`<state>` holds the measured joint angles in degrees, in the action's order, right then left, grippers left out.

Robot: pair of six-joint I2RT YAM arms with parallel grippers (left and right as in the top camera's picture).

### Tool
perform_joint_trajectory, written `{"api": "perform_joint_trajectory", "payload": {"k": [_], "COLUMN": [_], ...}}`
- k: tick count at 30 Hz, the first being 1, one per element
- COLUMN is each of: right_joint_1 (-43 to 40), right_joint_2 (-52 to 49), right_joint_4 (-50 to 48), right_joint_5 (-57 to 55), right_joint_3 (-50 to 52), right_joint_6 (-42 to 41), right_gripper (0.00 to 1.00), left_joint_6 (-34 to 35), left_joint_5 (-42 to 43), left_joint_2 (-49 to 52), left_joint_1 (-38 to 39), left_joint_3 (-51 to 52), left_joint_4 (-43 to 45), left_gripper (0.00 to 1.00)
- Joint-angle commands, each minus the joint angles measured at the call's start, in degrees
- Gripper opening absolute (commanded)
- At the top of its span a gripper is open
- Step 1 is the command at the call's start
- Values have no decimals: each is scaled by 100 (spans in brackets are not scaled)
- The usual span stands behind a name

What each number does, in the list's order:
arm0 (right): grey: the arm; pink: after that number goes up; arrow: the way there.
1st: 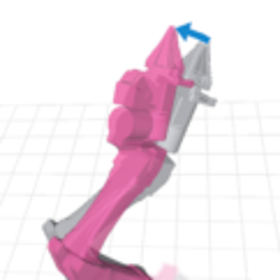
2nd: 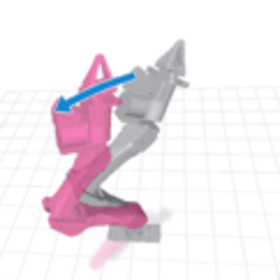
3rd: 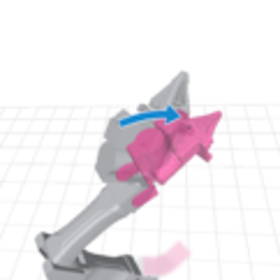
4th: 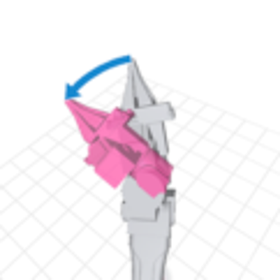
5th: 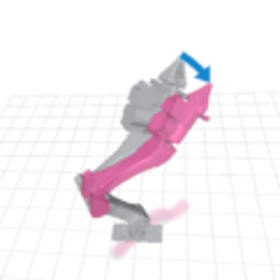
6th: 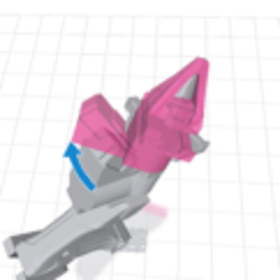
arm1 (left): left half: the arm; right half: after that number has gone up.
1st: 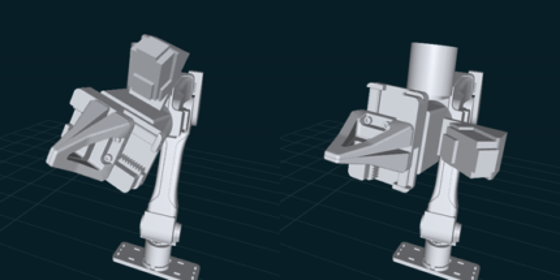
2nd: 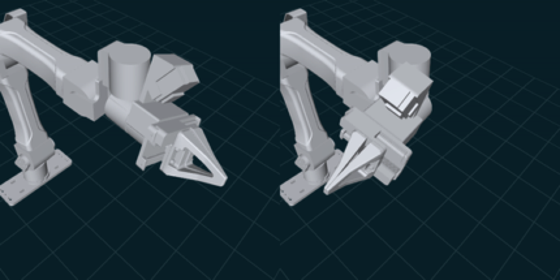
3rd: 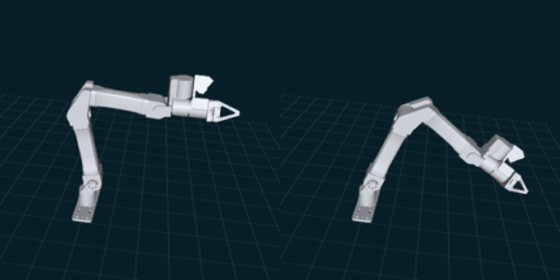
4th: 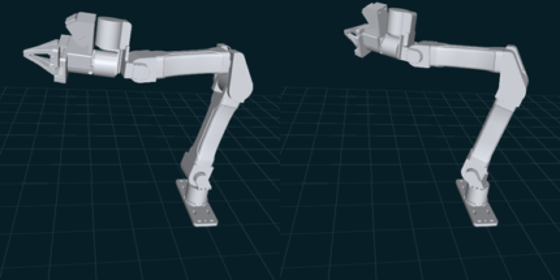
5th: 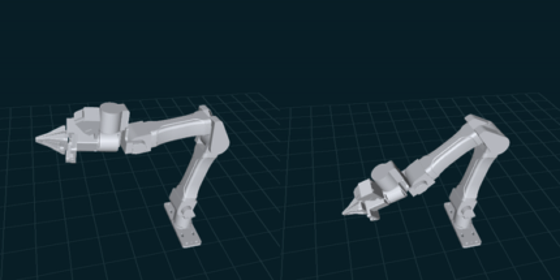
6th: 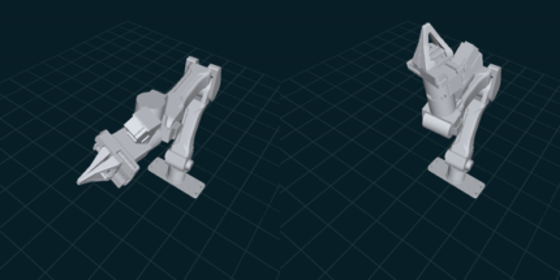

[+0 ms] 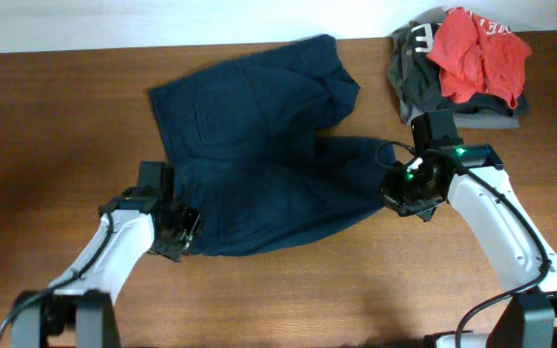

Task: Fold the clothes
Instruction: 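Adjust the leg hems with both grippers, pulling them apart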

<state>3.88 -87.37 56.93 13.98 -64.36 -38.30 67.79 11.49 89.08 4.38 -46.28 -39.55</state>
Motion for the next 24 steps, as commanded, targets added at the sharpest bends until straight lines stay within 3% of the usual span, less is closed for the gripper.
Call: {"api": "perform_joint_trajectory", "payload": {"k": [1,6,9,24], "right_joint_1": [-11,-11,-11,-11], "right_joint_2": [-11,-11,-15,-22], "right_joint_4": [31,28,26,-13], "right_joint_5": [-111,-114,-114,-111], "right_joint_3": [-70,-70,-70,-70], "right_joint_6": [63,63,109,212], "right_gripper": [4,4,4,4], "left_joint_6": [205,83,-317,-706], "left_joint_5": [225,225,229,70], "left_joint_2": [284,315,304,-402], "left_joint_1": [0,-7,-24,-33], "left_joint_3": [39,39,9,-505], "left_joint_4": [4,-7,-11,-986], "left_gripper": [29,36,45,52]}}
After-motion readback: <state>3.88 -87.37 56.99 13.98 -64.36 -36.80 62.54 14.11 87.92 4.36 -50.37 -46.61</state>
